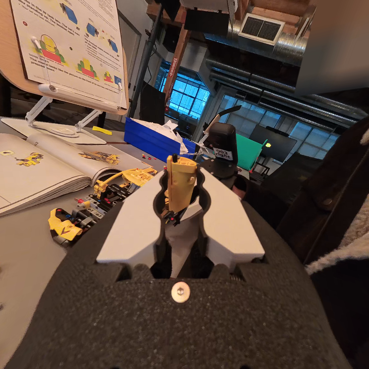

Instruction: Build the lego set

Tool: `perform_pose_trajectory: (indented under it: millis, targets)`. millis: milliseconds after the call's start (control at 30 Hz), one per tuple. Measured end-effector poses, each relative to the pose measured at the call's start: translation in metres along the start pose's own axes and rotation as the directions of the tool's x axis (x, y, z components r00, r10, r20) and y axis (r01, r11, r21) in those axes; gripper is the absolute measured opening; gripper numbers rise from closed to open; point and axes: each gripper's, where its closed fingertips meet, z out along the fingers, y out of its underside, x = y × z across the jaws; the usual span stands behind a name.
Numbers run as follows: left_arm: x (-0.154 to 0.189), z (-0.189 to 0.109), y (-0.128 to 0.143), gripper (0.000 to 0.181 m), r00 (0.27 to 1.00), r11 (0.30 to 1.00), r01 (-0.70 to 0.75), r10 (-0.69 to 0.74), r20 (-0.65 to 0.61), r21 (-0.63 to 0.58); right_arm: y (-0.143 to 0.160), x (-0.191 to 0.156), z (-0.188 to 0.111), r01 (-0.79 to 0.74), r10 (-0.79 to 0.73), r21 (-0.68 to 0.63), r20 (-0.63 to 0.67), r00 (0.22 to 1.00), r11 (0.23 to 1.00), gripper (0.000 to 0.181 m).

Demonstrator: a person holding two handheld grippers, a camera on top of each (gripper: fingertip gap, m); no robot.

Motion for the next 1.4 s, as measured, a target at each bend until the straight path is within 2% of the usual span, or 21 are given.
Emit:
perform_pose_trajectory:
  millis: [133,300,533,900,1000,1133,1200,1300,1367,1400]
  targets:
    - [-0.001,0.0,0.0,0.028,0.999,0.999,0.034,-0.034,-0.012,0.006,0.005,0.003,0.004,0.062,-0.062,-0.014,-0.037,0.997,0.998,0.006]
    - [-0.008,0.001,-0.001,0.029,0.996,0.996,0.093,-0.093,-0.017,0.009,0.013,-0.002,0.011,0.04,-0.039,-0.056,0.026,0.999,0.998,0.006]
    - [-0.01,0.003,0.001,0.029,0.994,0.994,0.109,-0.109,-0.023,-0.001,0.015,-0.003,0.014,0.046,-0.043,-0.072,0.04,0.998,0.996,0.007]
    - [-0.014,0.002,-0.002,0.029,0.992,0.992,0.123,-0.123,-0.02,0.017,0.014,-0.004,0.013,0.018,-0.014,-0.06,0.06,0.998,0.998,0.007]
    - [-0.014,-0.001,-0.008,0.029,0.992,0.991,0.123,-0.121,-0.028,0.054,0.003,0.002,0.006,-0.047,0.047,0.006,0.065,0.997,0.999,0.006]
    - [-0.007,-0.005,-0.02,0.029,0.996,0.99,0.074,-0.068,-0.05,0.123,-0.025,0.002,-0.014,-0.164,0.139,0.177,0.145,0.98,0.97,0.006]
    - [-0.001,-0.005,-0.022,0.028,0.998,0.989,0.033,-0.024,-0.066,0.142,-0.042,-0.001,-0.027,-0.272,0.207,0.261,0.251,0.946,0.926,0.006]
    - [0.007,-0.003,-0.022,0.029,0.996,0.987,-0.052,0.062,-0.063,0.15,-0.078,-0.006,-0.053,-0.464,0.268,0.385,0.463,0.845,0.798,0.006]
    - [0.013,0.0,-0.017,0.028,0.993,0.991,-0.069,0.08,-0.087,0.118,-0.093,-0.015,-0.06,-0.558,0.271,0.401,0.579,0.769,0.727,0.005]
    - [0.015,0.002,-0.015,0.028,0.992,0.992,-0.083,0.092,-0.09,0.098,-0.096,-0.02,-0.056,-0.587,0.286,0.376,0.61,0.739,0.717,0.005]
